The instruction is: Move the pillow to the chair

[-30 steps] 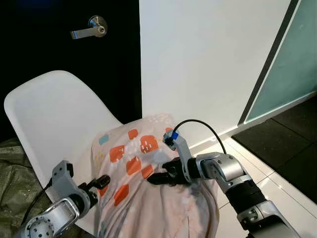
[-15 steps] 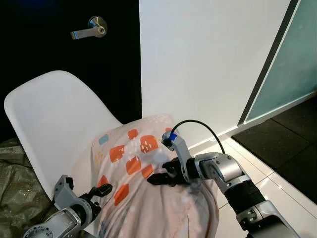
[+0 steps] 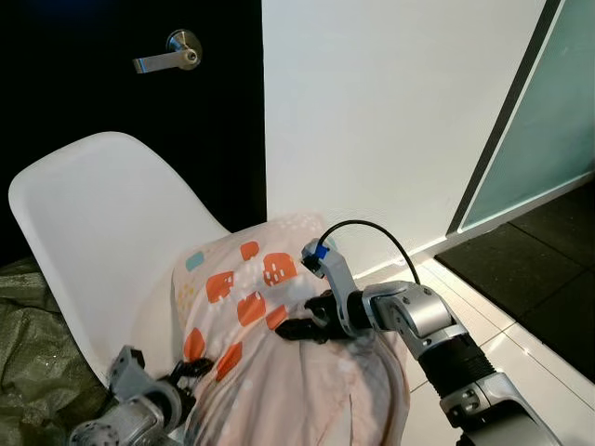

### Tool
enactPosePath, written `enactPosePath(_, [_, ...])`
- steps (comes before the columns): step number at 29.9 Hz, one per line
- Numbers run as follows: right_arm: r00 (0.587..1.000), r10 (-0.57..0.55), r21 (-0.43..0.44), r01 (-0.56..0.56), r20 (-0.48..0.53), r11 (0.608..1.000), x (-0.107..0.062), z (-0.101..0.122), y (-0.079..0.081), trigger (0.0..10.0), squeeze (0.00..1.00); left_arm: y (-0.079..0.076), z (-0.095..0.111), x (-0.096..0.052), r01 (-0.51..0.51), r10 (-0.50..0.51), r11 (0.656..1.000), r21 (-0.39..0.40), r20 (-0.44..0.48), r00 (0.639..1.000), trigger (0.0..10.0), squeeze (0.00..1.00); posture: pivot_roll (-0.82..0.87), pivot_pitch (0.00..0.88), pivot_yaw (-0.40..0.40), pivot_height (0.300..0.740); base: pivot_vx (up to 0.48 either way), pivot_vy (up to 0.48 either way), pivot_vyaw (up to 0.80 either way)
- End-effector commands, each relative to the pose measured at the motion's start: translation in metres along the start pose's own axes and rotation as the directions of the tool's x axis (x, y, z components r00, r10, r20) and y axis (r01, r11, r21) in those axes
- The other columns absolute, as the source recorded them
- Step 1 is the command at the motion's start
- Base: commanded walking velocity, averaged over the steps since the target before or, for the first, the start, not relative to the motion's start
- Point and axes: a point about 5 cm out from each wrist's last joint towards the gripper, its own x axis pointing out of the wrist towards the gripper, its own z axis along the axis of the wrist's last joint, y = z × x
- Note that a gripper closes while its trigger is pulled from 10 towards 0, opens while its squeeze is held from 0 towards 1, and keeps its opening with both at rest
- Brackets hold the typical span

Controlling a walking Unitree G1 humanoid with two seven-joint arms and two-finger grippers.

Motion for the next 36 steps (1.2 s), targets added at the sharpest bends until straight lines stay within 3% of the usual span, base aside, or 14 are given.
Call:
enactPosePath(1, [0.999,0.002,-0.029,-0.001,0.037,1.0,-0.002,0.014,0.004,10.0,0.0,0.002,-0.006,0.006,0.014,-0.013,1.0,0.013,-0.033,0.999,9.9,0.0,-0.19,0.034,-0.032,0.571,0.0,0.0,0.0])
enactPosePath(3, [0.999,0.001,-0.03,0.0,0.038,1.0,-0.002,0.015,0.004,10.0,0.0,-0.001,-0.008,0.008,0.038,-0.037,0.999,0.014,-0.051,0.998,9.9,0.0,-0.19,0.034,-0.032,0.571,0.0,0.0,0.0])
enactPosePath(4, [0.999,-0.001,-0.03,0.002,0.041,1.0,-0.002,0.016,0.005,10.0,0.0,-0.003,-0.01,0.011,0.06,-0.06,0.998,0.003,-0.059,0.996,0.0,0.0,-0.2,0.035,-0.034,0.571,0.0,0.0,0.0])
enactPosePath(23, [0.994,-0.016,-0.008,0.016,0.107,1.0,-0.008,0.029,0.004,10.0,0.0,-0.002,-0.018,0.023,0.093,-0.096,0.995,-0.043,-0.093,0.991,0.0,0.0,-0.21,0.038,-0.038,0.571,0.0,0.0,0.0])
enactPosePath(25, [0.988,-0.028,0.017,0.026,0.149,1.0,-0.011,0.034,0.001,10.0,0.0,0.0,-0.012,0.021,0.065,-0.064,0.998,0.01,-0.073,0.995,0.0,0.0,-0.21,0.037,-0.037,0.571,0.0,0.0,0.0])
enactPosePath(27, [0.979,-0.065,0.035,0.059,0.194,0.998,-0.015,0.038,-0.004,10.0,0.0,0.003,0.001,0.017,0.001,0.001,0.991,0.136,-0.013,1.0,0.0,0.0,-0.21,0.038,-0.037,0.571,0.0,0.0,0.0])
enactPosePath(29, [0.976,-0.075,0.037,0.068,0.202,0.997,-0.016,0.039,-0.006,10.0,0.0,0.004,0.004,0.016,-0.015,0.015,0.986,0.166,0.003,1.0,0.0,0.0,-0.21,0.038,-0.037,0.571,0.0,0.0,0.0])
enactPosePath(30, [0.966,-0.115,0.066,0.102,0.231,0.993,-0.022,0.042,-0.014,10.0,0.0,0.005,0.025,0.008,-0.112,0.084,0.94,0.321,0.1,0.991,0.0,0.0,-0.21,0.039,-0.039,0.571,0.0,0.0,0.0])
enactPosePath(31, [0.958,-0.141,0.087,0.123,0.249,0.989,-0.026,0.043,-0.019,10.0,0.0,0.004,0.04,0.002,-0.181,0.119,0.891,0.416,0.172,0.978,0.0,0.0,-0.21,0.039,-0.039,0.571,0.0,0.0,0.0])
enactPosePath(32, [0.958,-0.141,0.087,0.123,0.249,0.989,-0.026,0.043,-0.019,10.0,0.0,0.004,0.04,0.002,-0.181,0.119,0.891,0.416,0.172,0.978,0.0,0.0,-0.21,0.039,-0.039,0.571,0.0,0.0,0.0])
enactPosePath(33, [0.946,-0.176,0.131,0.145,0.27,0.981,-0.033,0.043,-0.027,10.0,0.31,0.0,0.061,-0.008,-0.266,0.141,0.818,0.51,0.271,0.952,0.0,0.0,-0.21,0.04,-0.039,0.571,0.0,0.0,0.0])
enactPosePath(34, [0.946,-0.176,0.131,0.145,0.27,0.981,-0.033,0.043,-0.027,10.0,0.31,0.0,0.061,-0.008,-0.266,0.141,0.818,0.51,0.271,0.952,0.0,0.0,-0.21,0.04,-0.039,0.571,0.0,0.0,0.0])
enactPosePath(35, [0.939,-0.208,0.156,0.17,0.273,0.973,-0.04,0.042,-0.035,10.0,1.0,-0.007,0.082,-0.021,-0.348,0.146,0.737,0.579,0.367,0.919,0.0,0.0,-0.2,0.037,-0.039,0.571,0.0,0.0,0.0])
enactPosePath(36, [0.933,-0.238,0.179,0.194,0.271,0.965,-0.046,0.04,-0.042,10.0,1.0,-0.012,0.096,-0.03,-0.397,0.139,0.688,0.607,0.426,0.894,0.0,0.0,-0.2,0.037,-0.039,0.571,0.0,0.0,0.0])
